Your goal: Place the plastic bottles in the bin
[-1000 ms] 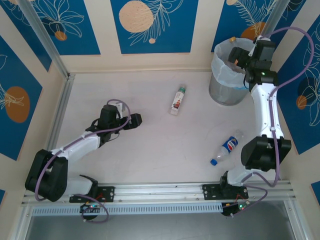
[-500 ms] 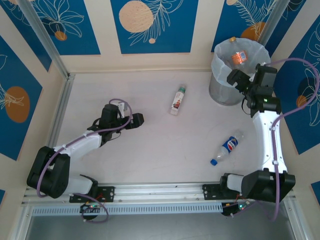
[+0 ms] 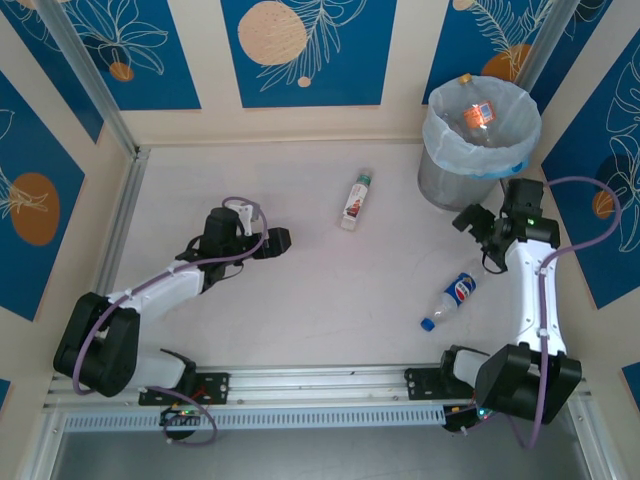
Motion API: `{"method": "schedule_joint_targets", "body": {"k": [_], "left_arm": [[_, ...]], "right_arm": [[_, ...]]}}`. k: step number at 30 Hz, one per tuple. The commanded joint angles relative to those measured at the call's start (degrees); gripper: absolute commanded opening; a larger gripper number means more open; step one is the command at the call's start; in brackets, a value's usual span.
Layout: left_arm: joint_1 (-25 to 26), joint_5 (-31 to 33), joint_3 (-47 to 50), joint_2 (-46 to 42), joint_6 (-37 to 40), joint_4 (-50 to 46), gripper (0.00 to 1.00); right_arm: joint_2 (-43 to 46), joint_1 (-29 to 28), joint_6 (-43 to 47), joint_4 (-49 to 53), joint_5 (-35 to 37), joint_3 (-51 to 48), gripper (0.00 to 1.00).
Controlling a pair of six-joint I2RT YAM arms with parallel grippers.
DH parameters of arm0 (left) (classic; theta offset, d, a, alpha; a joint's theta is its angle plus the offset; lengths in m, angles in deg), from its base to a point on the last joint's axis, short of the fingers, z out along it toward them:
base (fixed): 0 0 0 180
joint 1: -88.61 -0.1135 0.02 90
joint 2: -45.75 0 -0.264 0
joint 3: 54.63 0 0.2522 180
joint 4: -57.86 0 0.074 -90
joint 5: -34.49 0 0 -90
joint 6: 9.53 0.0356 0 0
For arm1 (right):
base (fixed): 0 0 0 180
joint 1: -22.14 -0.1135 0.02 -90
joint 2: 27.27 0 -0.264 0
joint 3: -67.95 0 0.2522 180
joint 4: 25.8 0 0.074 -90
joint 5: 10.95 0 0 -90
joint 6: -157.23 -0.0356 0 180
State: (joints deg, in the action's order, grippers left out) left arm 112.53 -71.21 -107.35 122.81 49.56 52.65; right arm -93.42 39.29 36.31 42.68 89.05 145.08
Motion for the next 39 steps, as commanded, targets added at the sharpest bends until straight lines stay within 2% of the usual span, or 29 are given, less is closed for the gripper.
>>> {"method": "schedule_joint_targets", "body": {"k": [1,5,13,20,24,31,39], "left_arm": [[0.77,-0.62,-1.91,0.32,1.37,0.23,0.99],[0.78,-0.73,-2.22,1.58,1.39,0.31,0.99],[0.78,-0.73,-2.14,2.92,0.49,1.33,0.99],[0.79,0.07,-1.95,2.8,0.83,0.32,0.99],[0.85,0.22,-2.06,3.1,0.76,0.29,1.0],[0.84,0.28,-2.3,3.6,0.71,-0.02,0.99],[0.84,0.5,-2.17,3.9,0.42,0.32,0.99]], "right_arm": [[0.8,4.18,-1.27,6.95,-0.92,-3.92,0.99],[-0.08,5.98,-2.78,5.49,-4.23,-8.12,0.99],[-5.37,3.54,-9.44,-2.77,-6.21,-17.24,1.0],[-6.46,2.3,-12.09,-11.35,-4.89,-22.81,0.91],[-8.02,2.18,-12.32,-14.61,-1.41,-24.47,0.88],[-11.56,2.14,-12.86,-21.19,-3.98,-26.43,0.84],[-14.87,1.36,-11.27,-21.36,-3.7,-24.79,0.85]]}}
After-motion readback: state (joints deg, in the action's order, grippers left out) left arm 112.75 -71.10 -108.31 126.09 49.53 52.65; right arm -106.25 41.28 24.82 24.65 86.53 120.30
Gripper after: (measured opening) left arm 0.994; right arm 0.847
